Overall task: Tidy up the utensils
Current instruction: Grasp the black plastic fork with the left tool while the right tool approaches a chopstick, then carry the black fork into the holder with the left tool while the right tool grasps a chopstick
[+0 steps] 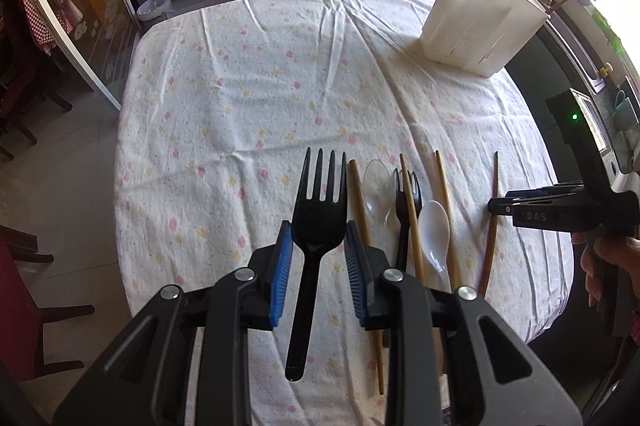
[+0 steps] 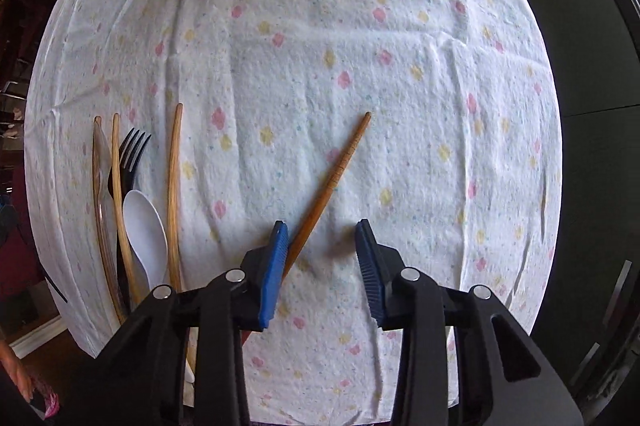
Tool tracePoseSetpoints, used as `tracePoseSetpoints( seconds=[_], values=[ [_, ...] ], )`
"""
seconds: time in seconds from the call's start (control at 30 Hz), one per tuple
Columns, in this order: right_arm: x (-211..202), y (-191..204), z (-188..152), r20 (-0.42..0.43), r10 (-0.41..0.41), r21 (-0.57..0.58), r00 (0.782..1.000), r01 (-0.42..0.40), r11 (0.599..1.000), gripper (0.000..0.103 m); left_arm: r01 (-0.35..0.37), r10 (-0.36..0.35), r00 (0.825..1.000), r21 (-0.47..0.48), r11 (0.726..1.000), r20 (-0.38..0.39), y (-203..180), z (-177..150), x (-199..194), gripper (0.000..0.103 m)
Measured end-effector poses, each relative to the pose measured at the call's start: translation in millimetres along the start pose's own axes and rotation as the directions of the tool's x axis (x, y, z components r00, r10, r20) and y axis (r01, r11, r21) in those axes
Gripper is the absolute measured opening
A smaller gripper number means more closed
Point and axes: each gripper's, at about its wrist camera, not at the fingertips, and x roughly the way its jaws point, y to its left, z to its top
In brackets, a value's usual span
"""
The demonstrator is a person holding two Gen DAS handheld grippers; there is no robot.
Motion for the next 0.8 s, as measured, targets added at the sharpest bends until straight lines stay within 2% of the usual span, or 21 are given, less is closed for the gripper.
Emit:
tracePoseSetpoints(
  seconds=[0.1,0.3,0.43,0.5,0.57,0.63,0.67,0.73,0.8],
  values=[
    [4.5,11.1,1.2,0.0,-0.02,0.003,1.0,0.02,1.0,0.016,0.019,-0.02,1.0,0.002,1.0,0.018,3.1,-0.8,-3.0,0.025],
    [13.4,32.6,9.8,-0.03,-0.039,0.017,0.999,0.04,0.999,0.009,0.051,-0.051,0.998,0.013,0.999,0.03,2.2,-3.0,-6.5,0.025],
    [12.6,40.5,6.7,0.004,-0.064,-0.035,0.998,0.064,0.997,0.008,0.063,-0.063,0.997,0.016,0.998,0.039,-0.9,-3.3,-11.8,0.025],
    [11.1,43.2,1.8,0.033,-0.036,-0.049,0.999,0.037,0.998,0.007,0.068,-0.068,0.996,0.015,0.998,0.054,-3.3,-0.7,-17.1,0.025],
    [-1.2,47.6,-9.6,0.089,0.038,-0.055,0.995,-0.034,0.998,0.007,0.082,-0.083,0.993,0.015,0.997,0.079,-8.0,4.4,-25.3,0.025],
    [-12.5,41.2,-20.3,0.168,0.137,-0.067,0.976,-0.127,0.99,0.007,0.099,-0.101,0.989,0.021,0.995,0.113,-16.7,12.7,-35.2,0.025],
    [-20.2,37.9,-27.4,0.222,0.183,-0.081,0.958,-0.169,0.982,0.007,0.101,-0.104,0.985,0.029,0.994,0.138,-23.1,18.2,-40.8,0.025],
    [-35.5,27.5,-42.1,0.334,0.263,-0.103,0.905,-0.242,0.965,0.007,0.102,-0.11,0.974,0.047,0.994,0.198,-40.1,32.6,-52.6,0.025],
    [-49.4,11.2,-54.4,0.434,0.326,-0.109,0.84,-0.31,0.944,0.007,0.122,-0.134,0.956,0.061,0.991,0.26,-59.6,51.8,-63.7,0.025]
  ],
)
